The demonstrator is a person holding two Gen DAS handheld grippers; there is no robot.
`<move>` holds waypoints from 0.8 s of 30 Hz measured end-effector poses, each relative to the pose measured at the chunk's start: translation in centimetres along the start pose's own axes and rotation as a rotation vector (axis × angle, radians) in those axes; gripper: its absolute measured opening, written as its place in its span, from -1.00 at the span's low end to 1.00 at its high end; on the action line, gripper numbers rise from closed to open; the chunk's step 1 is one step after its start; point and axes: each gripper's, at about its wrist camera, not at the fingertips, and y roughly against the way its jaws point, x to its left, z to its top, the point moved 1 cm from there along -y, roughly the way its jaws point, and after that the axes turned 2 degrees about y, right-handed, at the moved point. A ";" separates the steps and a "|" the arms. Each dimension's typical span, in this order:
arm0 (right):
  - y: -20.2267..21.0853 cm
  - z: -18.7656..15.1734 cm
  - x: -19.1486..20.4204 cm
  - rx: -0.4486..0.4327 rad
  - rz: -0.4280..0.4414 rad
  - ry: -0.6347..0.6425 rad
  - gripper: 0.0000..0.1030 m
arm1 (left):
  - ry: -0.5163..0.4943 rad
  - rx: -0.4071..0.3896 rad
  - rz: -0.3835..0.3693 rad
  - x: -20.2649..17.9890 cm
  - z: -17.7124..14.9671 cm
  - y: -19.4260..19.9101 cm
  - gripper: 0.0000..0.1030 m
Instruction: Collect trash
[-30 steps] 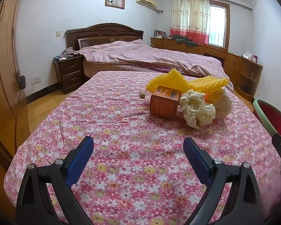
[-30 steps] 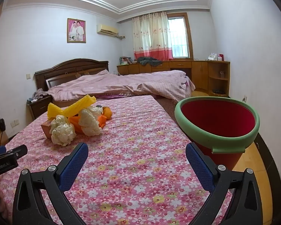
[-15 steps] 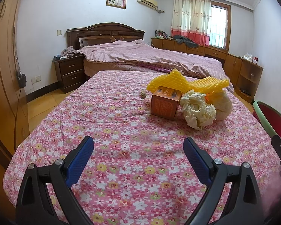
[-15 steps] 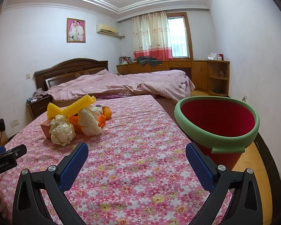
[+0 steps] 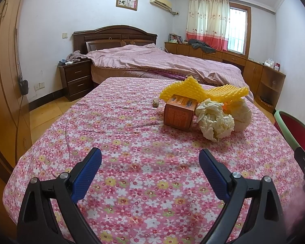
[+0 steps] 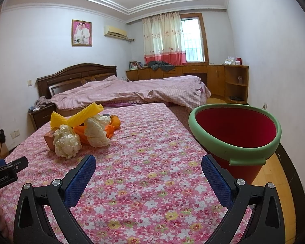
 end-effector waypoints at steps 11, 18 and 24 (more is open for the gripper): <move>0.0 0.0 0.0 0.001 0.001 -0.002 1.00 | 0.005 0.000 -0.001 0.1 0.0 0.1 0.86; 0.0 0.0 0.0 0.001 0.001 -0.003 1.00 | 0.005 0.000 -0.001 0.1 0.1 0.1 0.86; 0.0 0.0 0.0 0.000 0.001 -0.003 1.00 | 0.006 0.000 -0.002 0.2 0.0 0.1 0.86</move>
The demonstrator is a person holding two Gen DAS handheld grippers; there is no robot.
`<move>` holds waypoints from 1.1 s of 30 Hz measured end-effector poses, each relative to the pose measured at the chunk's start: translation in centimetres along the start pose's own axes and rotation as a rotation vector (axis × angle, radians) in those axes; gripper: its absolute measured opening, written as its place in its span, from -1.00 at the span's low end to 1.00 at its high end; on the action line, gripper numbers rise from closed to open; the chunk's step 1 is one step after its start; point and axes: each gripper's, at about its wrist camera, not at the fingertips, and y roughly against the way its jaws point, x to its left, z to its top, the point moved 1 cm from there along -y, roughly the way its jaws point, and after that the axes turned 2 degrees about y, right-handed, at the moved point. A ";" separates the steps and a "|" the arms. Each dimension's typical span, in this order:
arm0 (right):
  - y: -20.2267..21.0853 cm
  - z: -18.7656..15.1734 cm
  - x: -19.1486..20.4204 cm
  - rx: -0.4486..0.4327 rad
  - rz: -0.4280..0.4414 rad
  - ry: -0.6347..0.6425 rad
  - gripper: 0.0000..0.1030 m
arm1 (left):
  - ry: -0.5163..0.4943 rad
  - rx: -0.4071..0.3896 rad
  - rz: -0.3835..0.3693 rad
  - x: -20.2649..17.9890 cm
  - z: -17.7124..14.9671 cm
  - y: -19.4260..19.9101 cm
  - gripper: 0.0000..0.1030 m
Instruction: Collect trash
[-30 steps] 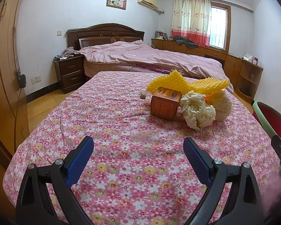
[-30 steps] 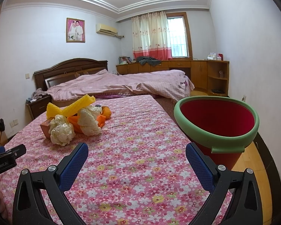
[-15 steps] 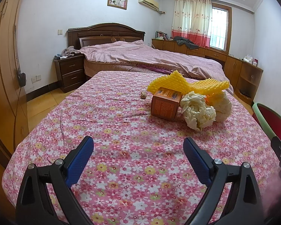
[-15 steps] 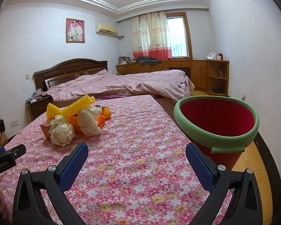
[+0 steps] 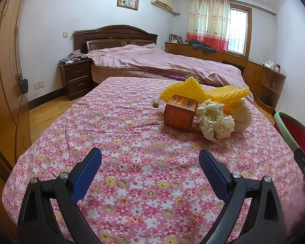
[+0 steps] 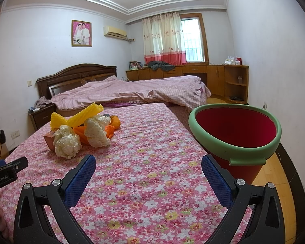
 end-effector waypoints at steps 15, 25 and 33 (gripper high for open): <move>0.0 0.0 0.0 0.000 0.000 -0.001 1.00 | 0.000 -0.001 0.000 0.1 0.0 0.0 0.86; -0.2 0.0 0.0 0.000 0.001 -0.002 1.00 | 0.004 -0.003 0.001 0.2 0.0 0.1 0.86; 0.0 0.0 -0.2 0.012 0.019 -0.021 1.00 | 0.011 -0.024 0.009 0.3 -0.1 0.5 0.86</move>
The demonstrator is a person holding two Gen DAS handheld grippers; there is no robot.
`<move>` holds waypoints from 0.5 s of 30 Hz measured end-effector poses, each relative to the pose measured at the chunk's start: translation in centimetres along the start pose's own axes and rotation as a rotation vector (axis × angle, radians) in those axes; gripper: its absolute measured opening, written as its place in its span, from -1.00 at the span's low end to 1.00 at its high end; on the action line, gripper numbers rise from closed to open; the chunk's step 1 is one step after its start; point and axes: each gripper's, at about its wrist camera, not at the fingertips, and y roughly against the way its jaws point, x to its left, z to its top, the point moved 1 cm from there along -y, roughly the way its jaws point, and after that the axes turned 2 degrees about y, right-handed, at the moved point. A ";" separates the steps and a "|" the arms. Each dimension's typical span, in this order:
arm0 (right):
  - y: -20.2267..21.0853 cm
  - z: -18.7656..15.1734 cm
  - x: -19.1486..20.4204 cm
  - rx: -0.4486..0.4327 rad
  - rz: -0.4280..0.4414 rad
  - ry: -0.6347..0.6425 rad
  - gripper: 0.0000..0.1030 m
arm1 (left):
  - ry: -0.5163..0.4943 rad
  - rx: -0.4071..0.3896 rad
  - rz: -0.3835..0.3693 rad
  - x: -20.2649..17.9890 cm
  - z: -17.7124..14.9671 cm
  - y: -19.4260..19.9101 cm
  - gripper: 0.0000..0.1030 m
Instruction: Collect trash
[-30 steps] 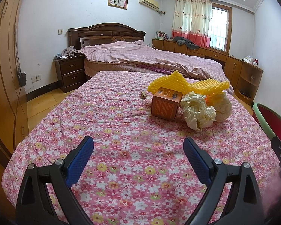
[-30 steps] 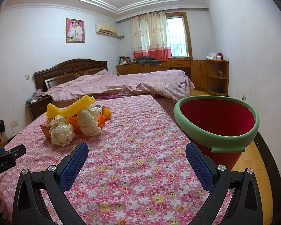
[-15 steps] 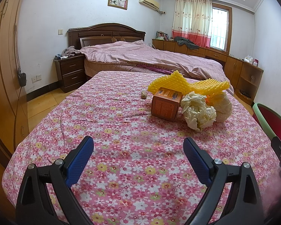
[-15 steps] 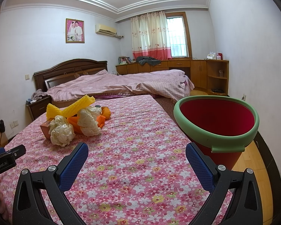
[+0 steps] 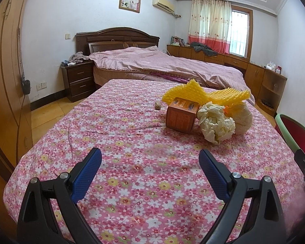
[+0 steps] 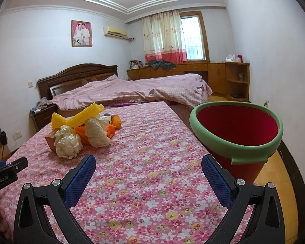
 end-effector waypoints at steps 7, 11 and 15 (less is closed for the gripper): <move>-0.3 0.3 -0.8 0.041 0.031 -0.055 1.00 | -0.019 0.034 -0.015 0.1 0.3 -0.4 0.86; -0.9 1.0 -0.7 0.111 0.035 -0.055 1.00 | -0.061 0.045 -0.019 -0.3 1.2 -0.6 0.86; -1.0 2.6 -0.1 0.141 0.054 -0.042 1.00 | -0.052 0.073 -0.050 -0.3 2.7 -1.1 0.86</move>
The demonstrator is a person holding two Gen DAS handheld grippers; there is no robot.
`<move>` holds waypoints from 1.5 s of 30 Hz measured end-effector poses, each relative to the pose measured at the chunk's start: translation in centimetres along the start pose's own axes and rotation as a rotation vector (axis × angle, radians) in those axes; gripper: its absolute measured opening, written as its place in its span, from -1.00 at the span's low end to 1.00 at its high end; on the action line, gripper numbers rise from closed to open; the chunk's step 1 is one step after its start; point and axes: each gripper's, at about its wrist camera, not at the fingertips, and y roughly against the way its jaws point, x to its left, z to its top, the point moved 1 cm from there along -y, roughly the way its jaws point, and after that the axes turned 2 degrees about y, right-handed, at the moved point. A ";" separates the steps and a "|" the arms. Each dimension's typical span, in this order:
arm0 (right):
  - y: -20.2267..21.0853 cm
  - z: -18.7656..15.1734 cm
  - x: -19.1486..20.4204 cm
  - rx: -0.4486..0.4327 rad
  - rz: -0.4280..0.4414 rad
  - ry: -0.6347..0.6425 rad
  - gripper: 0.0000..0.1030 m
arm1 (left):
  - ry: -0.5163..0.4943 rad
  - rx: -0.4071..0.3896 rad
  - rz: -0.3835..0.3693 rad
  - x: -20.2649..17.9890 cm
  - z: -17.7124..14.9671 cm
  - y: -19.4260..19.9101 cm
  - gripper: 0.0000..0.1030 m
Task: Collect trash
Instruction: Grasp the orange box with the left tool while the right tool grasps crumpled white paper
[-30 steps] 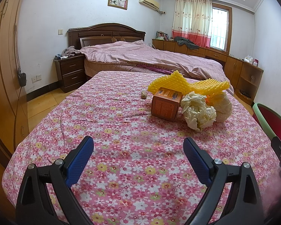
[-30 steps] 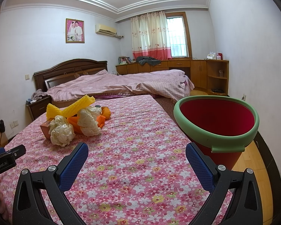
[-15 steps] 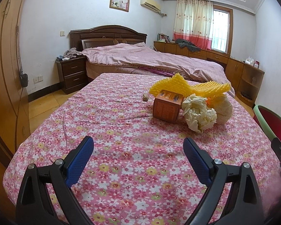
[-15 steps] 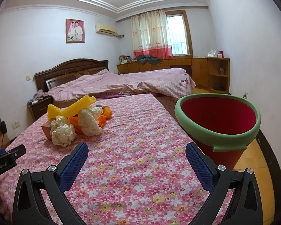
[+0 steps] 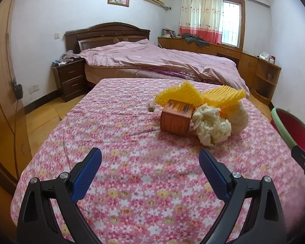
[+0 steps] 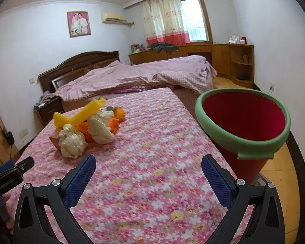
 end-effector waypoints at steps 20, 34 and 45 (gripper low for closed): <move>-7.0 4.8 4.5 0.218 0.100 0.074 1.00 | -0.076 0.130 -0.064 -1.1 5.1 -9.2 0.86; -11.6 4.8 6.2 0.297 0.101 0.072 0.80 | -0.026 0.232 -0.261 -1.3 4.7 -12.8 0.39; -12.7 3.9 5.9 0.346 0.185 0.018 -0.41 | 0.053 0.212 -0.319 0.1 4.8 -11.9 0.09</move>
